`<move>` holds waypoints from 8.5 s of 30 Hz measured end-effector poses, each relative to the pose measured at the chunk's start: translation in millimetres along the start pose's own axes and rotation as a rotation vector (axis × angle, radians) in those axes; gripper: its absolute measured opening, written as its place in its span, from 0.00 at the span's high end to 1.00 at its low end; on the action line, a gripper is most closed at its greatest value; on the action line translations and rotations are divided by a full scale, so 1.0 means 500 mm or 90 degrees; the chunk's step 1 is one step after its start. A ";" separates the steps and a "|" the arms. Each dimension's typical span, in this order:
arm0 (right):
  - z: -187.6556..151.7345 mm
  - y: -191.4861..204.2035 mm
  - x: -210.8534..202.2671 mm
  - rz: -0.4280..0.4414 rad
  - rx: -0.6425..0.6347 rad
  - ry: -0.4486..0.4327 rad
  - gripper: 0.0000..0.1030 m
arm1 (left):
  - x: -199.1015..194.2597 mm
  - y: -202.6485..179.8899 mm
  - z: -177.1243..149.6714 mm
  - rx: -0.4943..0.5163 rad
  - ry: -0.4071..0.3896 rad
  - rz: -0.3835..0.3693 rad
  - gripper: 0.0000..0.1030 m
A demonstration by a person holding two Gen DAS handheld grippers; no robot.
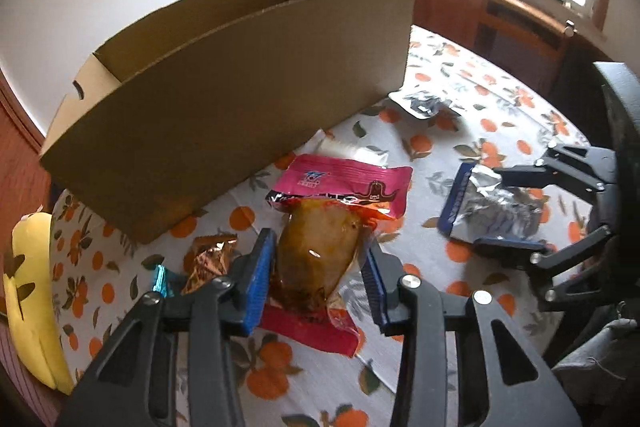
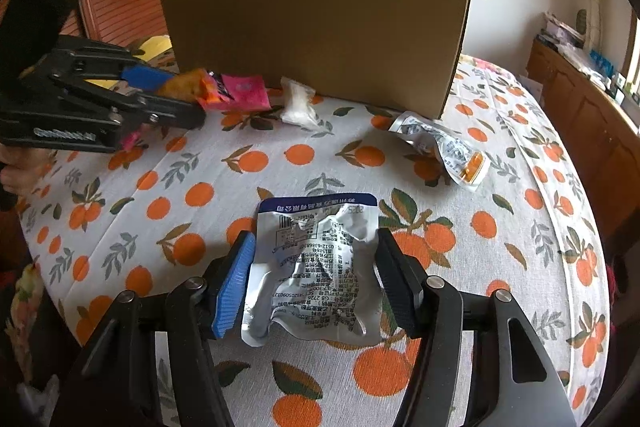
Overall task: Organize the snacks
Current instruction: 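Carry both packets over the box and open both grippers to drop them, then withdraw both open grippers from the box toward the remaining candies, then grasp the small white candy packet with the right gripper, then lower the left gripper onto the copper-wrapped candy and close on it, then carry the white candy and copper candy into the box and release both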
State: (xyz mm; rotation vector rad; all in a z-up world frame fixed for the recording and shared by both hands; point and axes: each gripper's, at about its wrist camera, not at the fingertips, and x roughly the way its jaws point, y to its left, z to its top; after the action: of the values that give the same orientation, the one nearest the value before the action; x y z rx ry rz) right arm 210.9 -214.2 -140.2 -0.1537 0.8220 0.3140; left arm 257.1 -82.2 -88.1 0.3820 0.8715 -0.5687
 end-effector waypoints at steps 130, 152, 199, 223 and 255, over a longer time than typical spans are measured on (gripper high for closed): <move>0.283 -0.071 -0.090 0.070 0.002 -0.142 0.51 | -0.118 0.112 0.008 -0.175 -0.196 0.129 0.46; 0.179 -0.025 0.078 0.099 0.029 -0.012 0.51 | 0.040 0.108 -0.067 -0.182 -0.085 0.090 0.46; 0.166 -0.003 0.131 0.054 -0.050 0.035 0.78 | 0.108 0.176 -0.051 -0.230 -0.007 0.102 0.16; 0.167 -0.005 0.130 0.058 -0.047 0.034 0.78 | 0.022 0.058 -0.055 -0.144 -0.056 0.101 0.78; 0.255 -0.005 -0.052 0.053 -0.083 -0.079 0.81 | -0.118 0.098 0.040 -0.160 -0.198 0.091 0.78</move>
State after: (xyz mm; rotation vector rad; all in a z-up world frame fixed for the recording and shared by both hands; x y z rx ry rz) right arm 283.9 -189.8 -35.1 -0.2200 0.6861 0.4511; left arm 268.7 -35.9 -24.8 0.1200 0.6009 -0.3679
